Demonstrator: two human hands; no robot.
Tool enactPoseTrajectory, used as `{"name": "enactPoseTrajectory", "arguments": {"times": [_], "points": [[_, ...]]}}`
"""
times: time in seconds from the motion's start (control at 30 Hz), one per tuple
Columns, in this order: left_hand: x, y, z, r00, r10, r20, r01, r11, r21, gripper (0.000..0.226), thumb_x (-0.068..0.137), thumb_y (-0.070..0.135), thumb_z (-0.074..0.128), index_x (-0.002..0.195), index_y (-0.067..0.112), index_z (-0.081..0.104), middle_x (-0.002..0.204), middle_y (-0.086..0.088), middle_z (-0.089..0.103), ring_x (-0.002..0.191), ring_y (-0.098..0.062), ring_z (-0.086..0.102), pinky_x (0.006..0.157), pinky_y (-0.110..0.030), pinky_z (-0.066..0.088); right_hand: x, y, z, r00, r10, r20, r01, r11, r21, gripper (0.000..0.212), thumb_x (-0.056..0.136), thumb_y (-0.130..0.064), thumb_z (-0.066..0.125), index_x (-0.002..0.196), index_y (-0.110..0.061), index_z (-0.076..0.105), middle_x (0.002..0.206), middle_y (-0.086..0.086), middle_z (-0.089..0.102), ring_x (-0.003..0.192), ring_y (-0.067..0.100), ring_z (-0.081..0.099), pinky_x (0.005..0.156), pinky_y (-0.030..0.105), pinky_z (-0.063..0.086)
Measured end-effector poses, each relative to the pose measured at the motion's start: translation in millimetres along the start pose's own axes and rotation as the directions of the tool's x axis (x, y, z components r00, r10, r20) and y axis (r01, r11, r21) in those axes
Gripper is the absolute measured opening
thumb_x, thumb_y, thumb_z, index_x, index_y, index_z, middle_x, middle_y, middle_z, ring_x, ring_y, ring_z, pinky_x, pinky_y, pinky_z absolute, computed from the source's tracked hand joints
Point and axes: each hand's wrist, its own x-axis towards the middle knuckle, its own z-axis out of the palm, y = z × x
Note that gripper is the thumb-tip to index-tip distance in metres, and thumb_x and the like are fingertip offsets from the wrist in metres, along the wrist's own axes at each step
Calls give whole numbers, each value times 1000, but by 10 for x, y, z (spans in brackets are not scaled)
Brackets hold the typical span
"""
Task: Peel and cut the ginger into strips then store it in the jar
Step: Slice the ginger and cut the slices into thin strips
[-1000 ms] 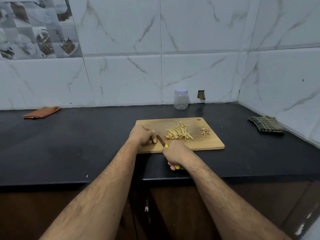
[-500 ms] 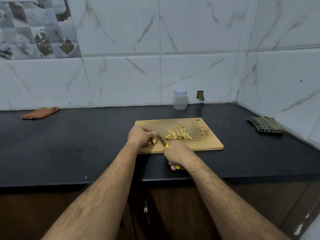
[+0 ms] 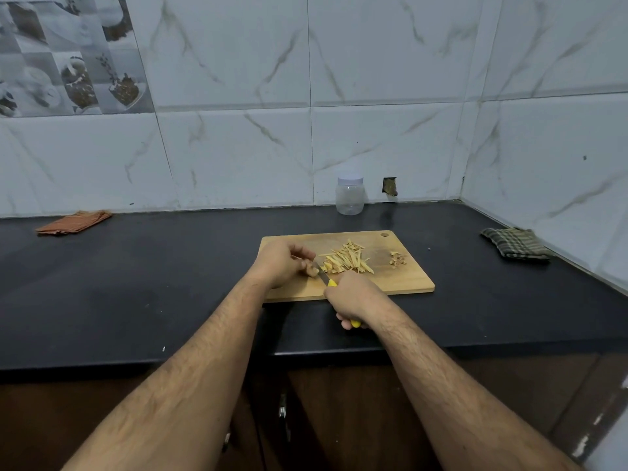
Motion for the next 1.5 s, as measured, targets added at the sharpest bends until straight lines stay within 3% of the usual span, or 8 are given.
{"name": "enactPoseTrajectory", "arguments": {"times": [0.2, 0.4, 0.57, 1.03, 1.17, 1.33, 1.4, 1.5], "points": [[-54, -66, 54, 999, -28, -40, 24, 993, -112, 23, 91, 6, 68, 111, 15, 74, 103, 2, 71, 99, -9, 62, 73, -11, 41, -6, 26, 54, 1000, -25, -14, 25, 1000, -16, 24, 95, -21, 42, 102, -10, 62, 65, 3, 68, 45, 15, 59, 52, 28, 46], [-78, -121, 84, 990, -94, -101, 73, 979, -189, 14, 85, 16, 78, 98, 17, 76, 82, 5, 73, 72, -1, 64, 67, -8, 47, -68, -33, 86, 998, -45, -43, 41, 996, -75, 21, 95, -24, 43, 98, -13, 61, 68, 0, 69, 41, 14, 59, 52, 23, 46], [-116, -181, 71, 987, -101, -122, 72, 972, -225, 14, 80, 16, 82, 87, 25, 74, 79, 5, 75, 77, -8, 71, 86, -29, 57, -119, -84, 80, 995, -39, -87, 29, 993, -116, 21, 97, -20, 40, 104, -14, 59, 73, -1, 68, 35, 11, 55, 43, 18, 36], [-177, -268, 92, 982, -19, -187, -11, 987, -159, 20, 78, 23, 84, 82, 36, 69, 91, 10, 74, 92, -8, 69, 87, -30, 55, -98, -240, 67, 990, -36, -137, 21, 994, -111, 18, 100, -18, 39, 98, -11, 55, 65, 3, 66, 43, 15, 60, 48, 23, 40], [-201, -252, 103, 980, 3, -199, -31, 990, -139, 18, 80, 20, 82, 82, 33, 70, 86, 15, 71, 89, -4, 68, 82, -22, 52, -106, -327, 48, 988, -43, -146, 25, 992, -124, 18, 100, -17, 41, 92, -10, 55, 61, 4, 63, 45, 15, 59, 46, 23, 38], [-234, -231, 114, 975, 23, -221, -53, 990, -130, 25, 82, 17, 80, 76, 38, 68, 79, 21, 69, 84, 4, 65, 74, -12, 48, -141, -394, 40, 987, -73, -146, 46, 983, -180, 20, 95, -7, 43, 77, -8, 50, 65, 4, 57, 52, 15, 56, 47, 29, 37], [-234, -230, 116, 975, 28, -222, -58, 990, -128, 24, 82, 17, 80, 77, 37, 69, 79, 21, 69, 83, 6, 65, 74, -12, 48, -145, -390, 51, 987, -94, -130, 64, 975, -215, 14, 95, -5, 44, 87, -5, 56, 71, 3, 55, 58, 17, 57, 48, 28, 37], [-234, -235, 121, 974, 34, -223, -64, 990, -129, 21, 82, 16, 80, 79, 34, 71, 81, 20, 69, 83, 4, 65, 75, -13, 48, -159, -365, 82, 979, -126, -158, 103, 984, -142, 24, 99, -15, 43, 110, -6, 63, 99, 12, 65, 93, 31, 66, 72, 37, 53]]}}
